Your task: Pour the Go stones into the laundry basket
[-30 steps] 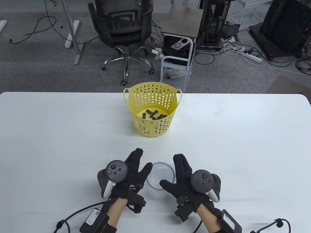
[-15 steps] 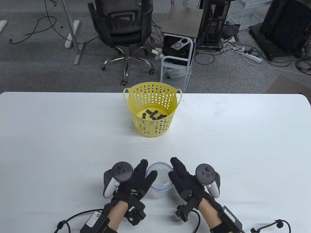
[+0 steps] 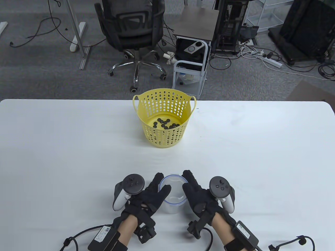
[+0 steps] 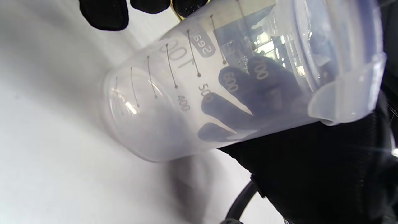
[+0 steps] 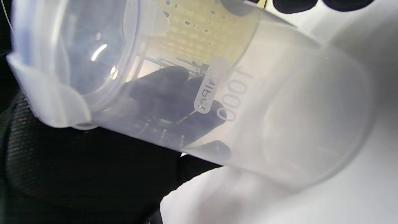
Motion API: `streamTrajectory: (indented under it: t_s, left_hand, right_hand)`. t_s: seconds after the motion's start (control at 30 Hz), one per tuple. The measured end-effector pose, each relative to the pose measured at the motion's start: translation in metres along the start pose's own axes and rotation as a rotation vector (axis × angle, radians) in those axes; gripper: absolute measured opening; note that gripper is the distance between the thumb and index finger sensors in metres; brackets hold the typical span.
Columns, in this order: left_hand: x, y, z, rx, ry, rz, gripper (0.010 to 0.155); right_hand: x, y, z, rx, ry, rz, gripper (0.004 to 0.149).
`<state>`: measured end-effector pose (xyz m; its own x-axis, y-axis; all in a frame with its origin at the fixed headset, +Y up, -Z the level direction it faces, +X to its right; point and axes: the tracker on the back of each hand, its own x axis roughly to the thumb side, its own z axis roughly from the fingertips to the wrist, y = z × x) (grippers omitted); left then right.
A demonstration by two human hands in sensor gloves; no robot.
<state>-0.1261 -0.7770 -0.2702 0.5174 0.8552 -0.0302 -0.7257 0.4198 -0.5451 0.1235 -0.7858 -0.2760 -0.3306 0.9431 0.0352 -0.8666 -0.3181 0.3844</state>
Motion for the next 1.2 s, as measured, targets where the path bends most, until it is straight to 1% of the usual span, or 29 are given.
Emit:
streamTrajectory:
  t_s: [0.17,0.23,0.33,0.43,0.47,0.53,0.73,0.83,1.0,1.2]
  left_hand:
    - [0.008,0.01,0.005,0.124,-0.027,-0.165,0.099]
    - [0.01,0.015,0.007,0.136,-0.033,-0.198,0.097]
    - [0.015,0.026,0.014,0.237,-0.074,-0.235,0.095]
    - [0.022,0.035,0.021,0.338,-0.111,-0.315,0.091]
    - [0.024,0.038,0.024,0.375,-0.121,-0.355,0.09]
    - [0.026,0.042,0.027,0.416,-0.132,-0.407,0.089]
    - [0.025,0.057,0.034,0.545,-0.088,-0.573,0.085]
    - [0.021,0.064,0.034,0.592,-0.028,-0.666,0.082]
    - [0.013,0.068,0.032,0.621,0.069,-0.769,0.083]
    - [-0.001,0.068,0.024,0.579,0.202,-0.811,0.083]
  right_hand:
    - [0.006,-0.006,0.005,-0.064,0.01,0.097,0.091]
    - [0.011,-0.01,0.007,-0.106,-0.009,0.163,0.09]
    - [0.021,-0.018,0.012,-0.182,-0.065,0.242,0.089]
    - [0.026,-0.025,0.015,-0.237,-0.106,0.306,0.086]
    - [0.028,-0.029,0.016,-0.267,-0.127,0.359,0.085]
    - [0.028,-0.035,0.018,-0.309,-0.145,0.444,0.084]
    - [0.026,-0.051,0.021,-0.424,-0.142,0.605,0.083]
    - [0.024,-0.056,0.022,-0.447,-0.114,0.728,0.084]
    - [0.018,-0.059,0.019,-0.442,-0.033,0.834,0.085]
    - [0.003,-0.054,0.011,-0.367,0.074,0.928,0.084]
